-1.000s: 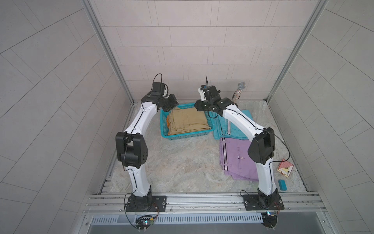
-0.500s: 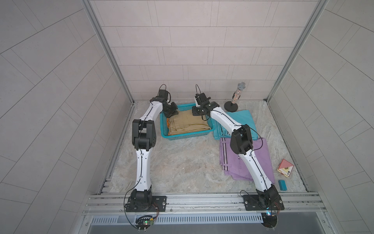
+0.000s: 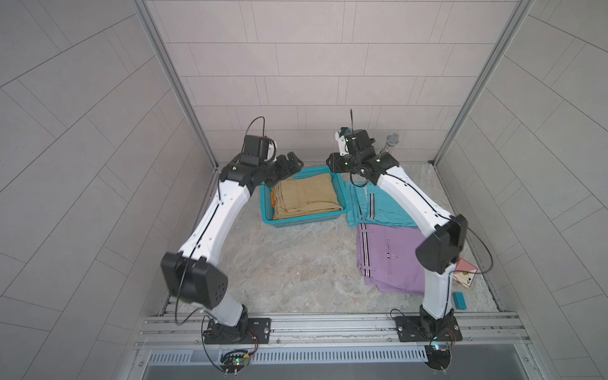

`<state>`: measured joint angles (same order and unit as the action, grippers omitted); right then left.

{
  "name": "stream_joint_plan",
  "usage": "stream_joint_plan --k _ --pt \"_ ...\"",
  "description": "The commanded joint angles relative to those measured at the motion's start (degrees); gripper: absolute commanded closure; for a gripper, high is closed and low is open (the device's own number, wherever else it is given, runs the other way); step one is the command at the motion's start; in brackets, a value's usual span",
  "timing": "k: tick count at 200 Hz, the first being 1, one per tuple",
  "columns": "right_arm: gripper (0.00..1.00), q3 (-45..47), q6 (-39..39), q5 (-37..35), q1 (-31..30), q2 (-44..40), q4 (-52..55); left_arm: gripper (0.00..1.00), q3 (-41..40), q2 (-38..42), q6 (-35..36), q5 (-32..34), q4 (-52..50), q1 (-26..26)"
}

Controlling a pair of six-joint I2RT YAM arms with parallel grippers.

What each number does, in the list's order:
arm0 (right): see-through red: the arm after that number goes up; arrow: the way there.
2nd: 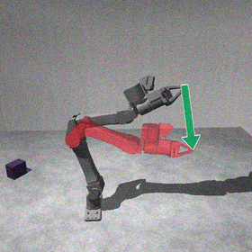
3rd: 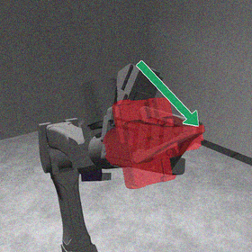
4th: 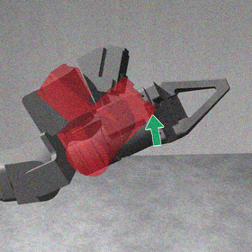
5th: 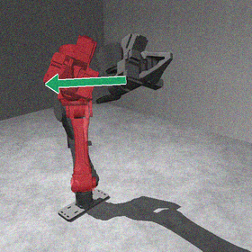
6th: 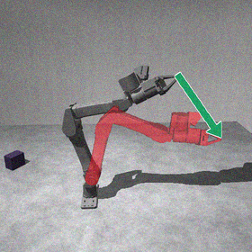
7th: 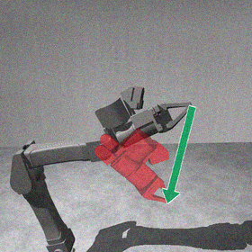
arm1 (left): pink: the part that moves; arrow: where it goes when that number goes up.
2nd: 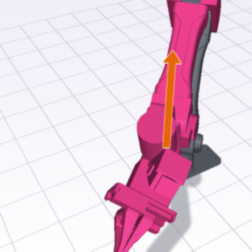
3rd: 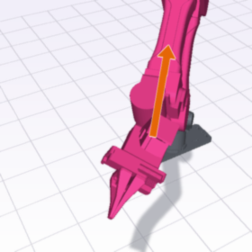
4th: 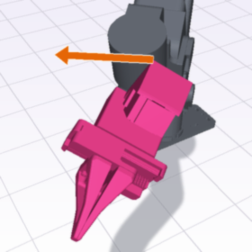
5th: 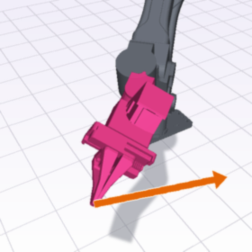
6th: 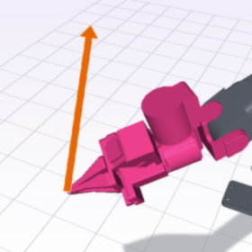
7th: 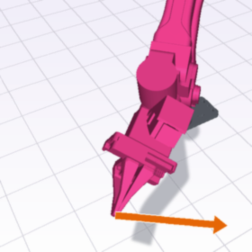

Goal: Put the folded long pants in the basket
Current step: Place the long pant in the basket, then move the long pant to the center of the board.

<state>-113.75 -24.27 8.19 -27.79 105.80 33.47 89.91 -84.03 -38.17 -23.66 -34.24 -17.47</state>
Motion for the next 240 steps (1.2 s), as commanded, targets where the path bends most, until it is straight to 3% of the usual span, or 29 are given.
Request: stream_joint_plan --k 1,22,50,88,159,240 --pt "0.49 11.4 -0.1 -3.9 0.2 -11.1 -3.4 0.0 -13.7 6.2 -5.8 5.0 8.7 -5.6" --pt "0.37 23.4 -1.8 -6.9 1.7 -22.7 -6.2 0.0 -24.9 11.8 -9.5 6.1 14.7 -11.1" --pt "0.24 37.7 -4.3 -7.7 6.4 -36.0 -8.3 0.0 -37.9 13.3 -13.1 4.6 24.1 -15.6" --pt "0.15 49.0 -6.7 -7.3 12.5 -47.1 -8.6 0.0 -45.0 9.8 -14.9 4.1 32.4 -19.6" --pt "0.1 56.2 -8.6 0.5 18.9 -50.1 -8.7 0.0 -45.4 1.8 -17.8 7.9 39.9 -30.3" --pt "0.08 58.0 -8.0 2.1 21.3 -50.7 -8.2 0.0 -44.3 -9.5 -20.5 6.0 44.8 -34.3"
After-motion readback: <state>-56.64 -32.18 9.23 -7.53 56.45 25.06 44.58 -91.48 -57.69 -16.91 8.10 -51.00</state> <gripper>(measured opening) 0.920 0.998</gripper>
